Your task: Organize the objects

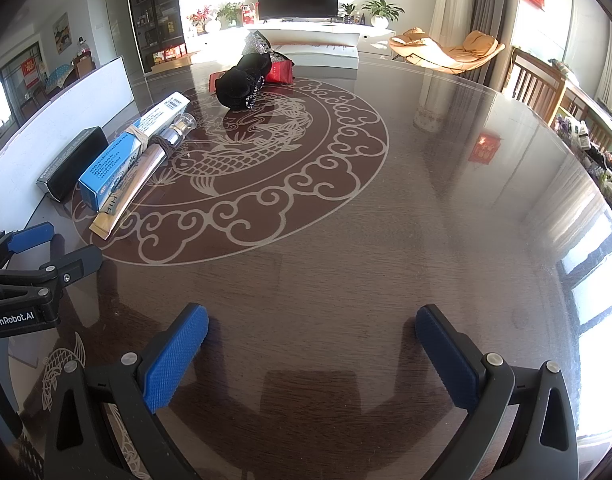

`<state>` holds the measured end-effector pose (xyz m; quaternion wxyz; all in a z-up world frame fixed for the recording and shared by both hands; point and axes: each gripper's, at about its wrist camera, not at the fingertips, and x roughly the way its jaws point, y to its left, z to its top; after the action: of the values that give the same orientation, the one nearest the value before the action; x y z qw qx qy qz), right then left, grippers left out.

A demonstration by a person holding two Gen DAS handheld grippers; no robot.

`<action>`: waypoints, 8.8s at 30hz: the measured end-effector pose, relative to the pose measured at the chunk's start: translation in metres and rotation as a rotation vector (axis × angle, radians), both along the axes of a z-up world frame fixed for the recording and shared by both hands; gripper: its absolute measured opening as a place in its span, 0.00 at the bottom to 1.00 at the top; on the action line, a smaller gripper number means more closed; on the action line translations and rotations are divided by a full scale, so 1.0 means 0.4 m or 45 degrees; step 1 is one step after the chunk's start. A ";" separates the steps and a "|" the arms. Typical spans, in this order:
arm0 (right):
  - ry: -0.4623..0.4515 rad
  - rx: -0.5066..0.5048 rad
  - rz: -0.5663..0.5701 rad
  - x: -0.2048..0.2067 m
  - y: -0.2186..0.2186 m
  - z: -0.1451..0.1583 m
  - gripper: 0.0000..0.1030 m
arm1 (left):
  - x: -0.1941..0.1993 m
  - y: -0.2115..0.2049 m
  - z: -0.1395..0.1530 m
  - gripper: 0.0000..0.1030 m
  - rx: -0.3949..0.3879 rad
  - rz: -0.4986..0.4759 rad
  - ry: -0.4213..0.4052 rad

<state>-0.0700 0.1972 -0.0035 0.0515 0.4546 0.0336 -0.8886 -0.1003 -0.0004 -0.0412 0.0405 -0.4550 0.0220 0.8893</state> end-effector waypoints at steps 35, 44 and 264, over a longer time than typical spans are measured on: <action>0.000 0.000 0.000 -0.001 0.000 0.000 1.00 | 0.000 0.000 0.000 1.00 0.000 0.000 0.000; 0.001 0.000 0.000 -0.001 0.001 0.000 1.00 | 0.000 0.000 0.001 1.00 0.000 0.000 0.000; -0.154 0.017 0.165 -0.105 -0.027 0.073 0.24 | -0.020 -0.061 0.026 0.42 0.051 -0.202 -0.018</action>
<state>-0.1119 0.1865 0.0258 0.1079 0.5047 0.0659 -0.8540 -0.1081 -0.0249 -0.0309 0.1200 -0.4573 0.0399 0.8803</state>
